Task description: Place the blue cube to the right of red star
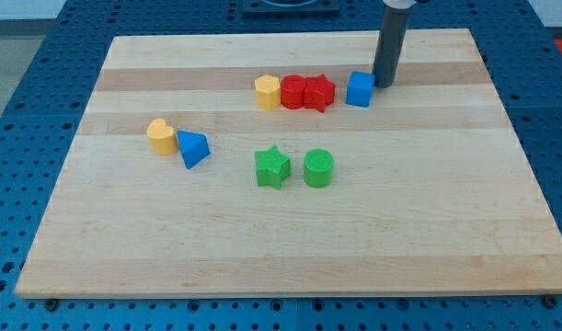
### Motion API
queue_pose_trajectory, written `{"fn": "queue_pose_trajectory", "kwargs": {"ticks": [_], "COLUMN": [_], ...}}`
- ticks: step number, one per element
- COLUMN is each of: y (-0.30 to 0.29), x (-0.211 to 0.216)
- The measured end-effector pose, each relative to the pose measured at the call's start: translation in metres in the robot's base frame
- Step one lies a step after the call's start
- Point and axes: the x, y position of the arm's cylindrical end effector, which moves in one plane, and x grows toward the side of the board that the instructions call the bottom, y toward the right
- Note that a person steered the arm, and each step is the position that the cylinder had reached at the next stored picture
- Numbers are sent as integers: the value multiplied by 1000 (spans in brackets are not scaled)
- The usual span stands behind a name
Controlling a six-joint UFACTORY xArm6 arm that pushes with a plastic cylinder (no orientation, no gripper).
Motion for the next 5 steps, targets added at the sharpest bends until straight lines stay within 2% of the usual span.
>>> {"fn": "queue_pose_trajectory", "kwargs": {"ticks": [5], "y": [-14], "x": [-2]}}
